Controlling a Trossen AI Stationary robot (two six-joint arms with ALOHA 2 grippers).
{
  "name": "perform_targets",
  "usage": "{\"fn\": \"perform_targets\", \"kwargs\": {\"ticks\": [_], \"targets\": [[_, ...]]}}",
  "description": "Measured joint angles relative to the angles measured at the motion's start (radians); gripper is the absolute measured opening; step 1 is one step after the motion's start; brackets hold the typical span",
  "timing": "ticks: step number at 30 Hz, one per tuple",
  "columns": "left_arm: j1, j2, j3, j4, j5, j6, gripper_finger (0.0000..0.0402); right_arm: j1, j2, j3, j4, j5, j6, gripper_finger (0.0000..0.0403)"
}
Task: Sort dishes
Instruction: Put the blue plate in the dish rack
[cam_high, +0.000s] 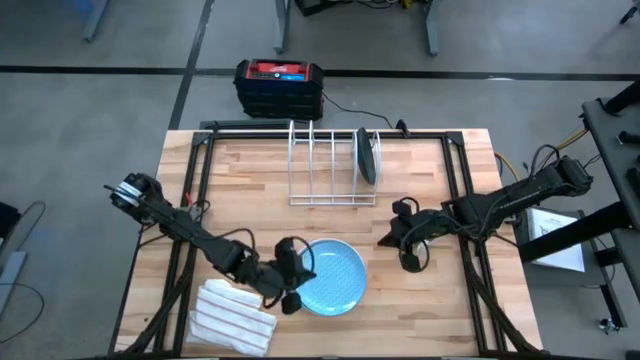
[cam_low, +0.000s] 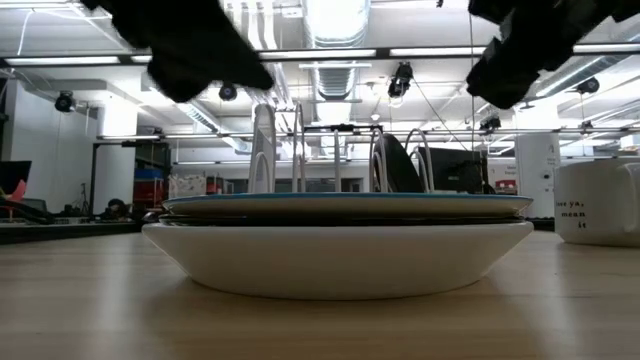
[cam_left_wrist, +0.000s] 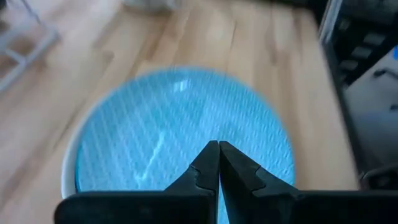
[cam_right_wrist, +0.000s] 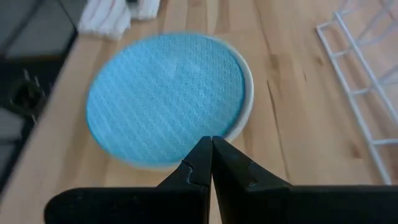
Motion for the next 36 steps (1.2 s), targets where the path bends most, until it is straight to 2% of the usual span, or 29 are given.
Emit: {"fn": "perform_targets", "kwargs": {"ticks": [4,8,14,20,26,30,36], "targets": [[-0.001,0.059,0.000,-0.018,0.021,-0.027,0.0000,-0.002,0.046,0.001,0.069,0.001,0.104,0.0006],[0.001,0.116,0.000,-0.027,0.048,-0.051,0.0000,-0.002,0.111,0.001,0.067,0.002,0.210,0.0021],[0.001,0.164,0.000,-0.025,0.055,-0.058,0.0000,-0.005,0.219,0.000,0.082,0.062,0.333,0.0062],[0.002,0.166,0.000,-0.031,0.051,-0.057,0.0000,-0.025,0.307,0.024,0.087,0.074,0.464,0.0107],[0.005,0.166,0.000,-0.028,0.052,-0.071,0.0000,-0.031,0.385,0.074,0.087,0.026,0.483,0.0143],[0.005,0.167,0.000,-0.029,0.113,-0.124,0.0000,-0.031,0.435,0.105,0.088,0.001,0.483,0.0159],[0.005,0.210,0.000,-0.014,0.138,-0.173,0.0000,-0.036,0.498,0.129,0.087,-0.006,0.479,0.0174]]}}
